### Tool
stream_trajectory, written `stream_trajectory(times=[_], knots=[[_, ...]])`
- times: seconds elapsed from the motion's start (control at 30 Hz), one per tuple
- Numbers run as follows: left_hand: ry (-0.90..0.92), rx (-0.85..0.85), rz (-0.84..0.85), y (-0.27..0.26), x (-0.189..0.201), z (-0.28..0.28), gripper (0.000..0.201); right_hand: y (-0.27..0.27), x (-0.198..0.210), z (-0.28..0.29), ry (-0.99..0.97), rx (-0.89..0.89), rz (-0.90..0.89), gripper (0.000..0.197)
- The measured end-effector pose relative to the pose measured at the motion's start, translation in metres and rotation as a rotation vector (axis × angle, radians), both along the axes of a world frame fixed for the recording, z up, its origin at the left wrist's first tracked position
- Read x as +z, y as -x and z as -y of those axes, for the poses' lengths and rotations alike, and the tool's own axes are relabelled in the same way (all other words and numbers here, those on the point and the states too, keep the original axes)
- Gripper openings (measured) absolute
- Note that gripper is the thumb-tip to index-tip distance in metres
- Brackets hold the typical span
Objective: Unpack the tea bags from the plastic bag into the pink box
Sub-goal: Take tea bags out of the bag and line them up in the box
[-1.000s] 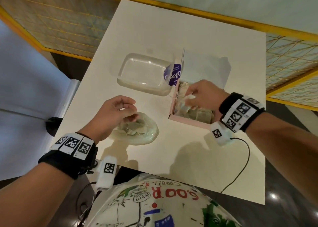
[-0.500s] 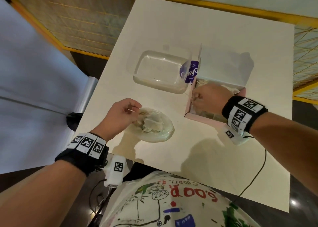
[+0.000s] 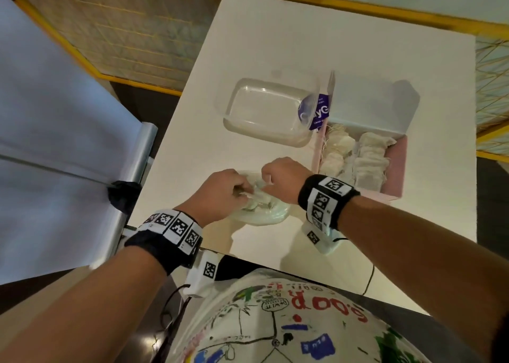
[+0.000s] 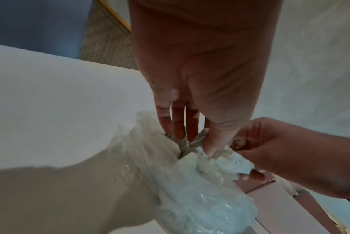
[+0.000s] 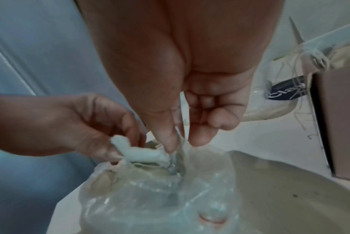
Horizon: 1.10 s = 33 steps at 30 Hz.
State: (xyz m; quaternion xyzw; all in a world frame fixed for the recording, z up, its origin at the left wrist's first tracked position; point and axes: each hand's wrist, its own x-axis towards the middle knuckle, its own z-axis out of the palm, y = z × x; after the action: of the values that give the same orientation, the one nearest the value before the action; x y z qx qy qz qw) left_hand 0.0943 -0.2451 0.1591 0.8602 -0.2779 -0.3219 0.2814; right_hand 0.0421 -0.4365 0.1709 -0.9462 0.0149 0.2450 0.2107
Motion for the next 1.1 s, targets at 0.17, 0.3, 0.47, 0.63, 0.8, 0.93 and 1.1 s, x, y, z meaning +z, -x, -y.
stream_trajectory(times=[0.17, 0.3, 0.47, 0.63, 0.8, 0.93, 1.1], knots=[[0.131, 0.213, -0.142, -0.012, 0.005, -0.008, 0.006, -0.009, 0.009, 0.001, -0.207, -0.199, 0.024, 0.015], [0.308, 0.352, -0.354, -0.024, 0.013, -0.006, 0.014, -0.009, 0.025, -0.014, -0.654, -0.476, -0.086, 0.016], [0.369, 0.472, -0.468, -0.029, 0.018, -0.003, 0.019, -0.006, 0.021, -0.014, -0.437, -0.368, 0.077, 0.02], [-0.093, -0.059, 0.095, -0.015, 0.002, -0.006, 0.033, 0.009, 0.022, 0.0, -0.382, -0.429, 0.079, 0.011], [-0.29, -0.324, 0.343, -0.009, -0.01, 0.003, 0.023, 0.018, 0.031, 0.005, -0.466, -0.523, 0.032, 0.014], [-0.058, -0.153, 0.026, -0.022, 0.006, -0.001, 0.014, 0.02, 0.039, 0.006, -0.589, -0.593, -0.011, 0.017], [0.265, 0.216, -0.533, -0.035, 0.045, 0.001, 0.013, 0.012, 0.049, -0.013, -0.77, -0.603, -0.052, 0.024]])
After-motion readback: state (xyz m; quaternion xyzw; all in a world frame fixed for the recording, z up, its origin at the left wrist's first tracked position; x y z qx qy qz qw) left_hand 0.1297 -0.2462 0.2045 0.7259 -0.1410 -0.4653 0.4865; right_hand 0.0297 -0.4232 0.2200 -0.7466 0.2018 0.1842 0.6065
